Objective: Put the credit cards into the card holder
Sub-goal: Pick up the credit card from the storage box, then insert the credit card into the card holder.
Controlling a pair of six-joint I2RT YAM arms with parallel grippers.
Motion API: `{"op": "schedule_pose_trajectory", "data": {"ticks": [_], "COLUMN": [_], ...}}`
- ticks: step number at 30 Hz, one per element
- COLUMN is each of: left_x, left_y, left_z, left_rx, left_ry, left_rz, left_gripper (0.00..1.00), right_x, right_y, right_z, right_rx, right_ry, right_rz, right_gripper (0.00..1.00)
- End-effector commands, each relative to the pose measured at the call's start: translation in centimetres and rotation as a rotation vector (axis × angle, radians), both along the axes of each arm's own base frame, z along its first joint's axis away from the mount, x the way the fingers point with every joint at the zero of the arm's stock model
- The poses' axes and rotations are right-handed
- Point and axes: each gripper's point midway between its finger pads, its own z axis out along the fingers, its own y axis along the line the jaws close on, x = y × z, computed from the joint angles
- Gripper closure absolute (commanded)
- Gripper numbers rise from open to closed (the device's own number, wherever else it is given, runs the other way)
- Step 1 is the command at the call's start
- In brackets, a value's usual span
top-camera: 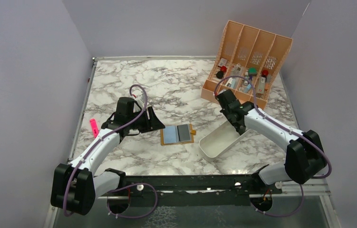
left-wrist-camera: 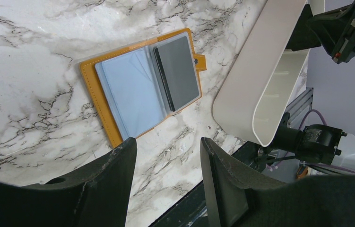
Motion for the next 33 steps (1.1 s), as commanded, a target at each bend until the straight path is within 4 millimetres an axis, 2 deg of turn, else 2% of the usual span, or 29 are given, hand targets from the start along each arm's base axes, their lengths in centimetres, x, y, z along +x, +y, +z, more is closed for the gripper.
{"op": "schedule_pose_trajectory", "data": {"ticks": [1, 5, 9, 12, 16, 20, 24, 28, 33], "left_x": [-0.5, -0.4, -0.5, -0.5, -0.3, 0.1, 0.4, 1.0, 1.6], "left_y": [-0.1, -0.1, -0.1, -0.1, 0.1, 0.2, 0.5, 0.8, 0.5], "left_z": [0.0, 0.0, -0.1, -0.1, -0.2, -0.5, -1.1, -1.4, -1.9], "left_rx": [-0.008, -0.008, -0.008, -0.008, -0.002, 0.006, 0.014, 0.018, -0.011], "left_ry": [-0.006, -0.007, -0.003, -0.001, 0.004, 0.019, 0.046, 0.044, 0.045], "left_rz": [-0.021, -0.021, -0.021, -0.018, -0.005, 0.024, 0.064, 0.117, 0.146], "left_gripper": [0.44, 0.44, 0.44, 0.44, 0.45, 0.47, 0.55, 0.64, 0.92], "right_x": [-0.4, -1.3, -1.3, -1.1, -0.6, -0.1, 0.0, 0.3, -0.2], "right_y": [1.3, 2.3, 2.4, 3.2, 5.9, 9.6, 13.5, 16.2, 19.6], "right_z": [2.0, 3.3, 5.1, 6.9, 9.7, 12.5, 14.1, 14.4, 13.0], "right_rx": [0.113, 0.19, 0.229, 0.291, 0.464, 0.698, 0.941, 1.124, 1.347], "right_ry": [-0.003, 0.012, -0.02, -0.044, -0.097, -0.16, -0.164, -0.139, -0.034], "right_rz": [0.003, 0.031, -0.002, -0.024, 0.015, 0.068, 0.101, 0.068, 0.036], "right_gripper": [0.9, 0.91, 0.99, 0.99, 0.99, 0.99, 0.99, 0.99, 0.99]}}
